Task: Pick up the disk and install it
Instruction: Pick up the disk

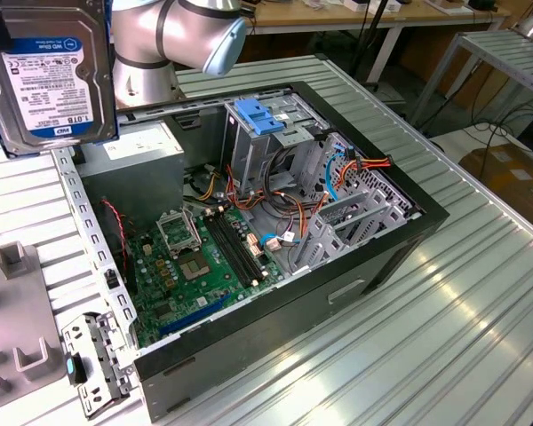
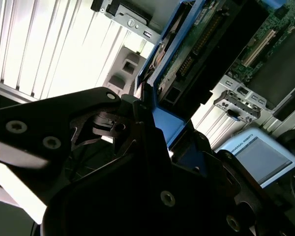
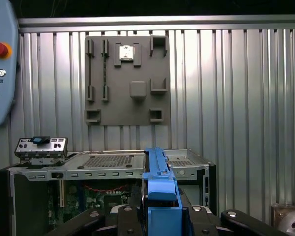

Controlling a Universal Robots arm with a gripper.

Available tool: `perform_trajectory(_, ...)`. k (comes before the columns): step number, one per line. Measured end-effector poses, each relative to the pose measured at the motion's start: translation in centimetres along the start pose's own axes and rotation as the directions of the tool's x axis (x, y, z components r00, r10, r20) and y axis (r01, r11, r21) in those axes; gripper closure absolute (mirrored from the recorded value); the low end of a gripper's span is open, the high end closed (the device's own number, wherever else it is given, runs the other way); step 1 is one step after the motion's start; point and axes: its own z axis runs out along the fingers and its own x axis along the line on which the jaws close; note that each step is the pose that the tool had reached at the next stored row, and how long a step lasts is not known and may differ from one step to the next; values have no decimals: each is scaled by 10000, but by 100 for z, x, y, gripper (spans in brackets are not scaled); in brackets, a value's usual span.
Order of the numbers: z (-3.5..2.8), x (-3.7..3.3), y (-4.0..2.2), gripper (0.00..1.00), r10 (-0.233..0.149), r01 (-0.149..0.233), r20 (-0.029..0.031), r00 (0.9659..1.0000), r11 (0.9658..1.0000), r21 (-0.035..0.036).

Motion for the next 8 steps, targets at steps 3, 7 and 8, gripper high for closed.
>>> perform_trajectory(3,1,-1,-50,63,0,0,0,10000,10000,0)
perform_trajectory(7,2,-3,-138,63,0,0,0,10000,10000,0)
perform_trajectory(8,3,-3,-154,63,0,0,1,10000,10000,0)
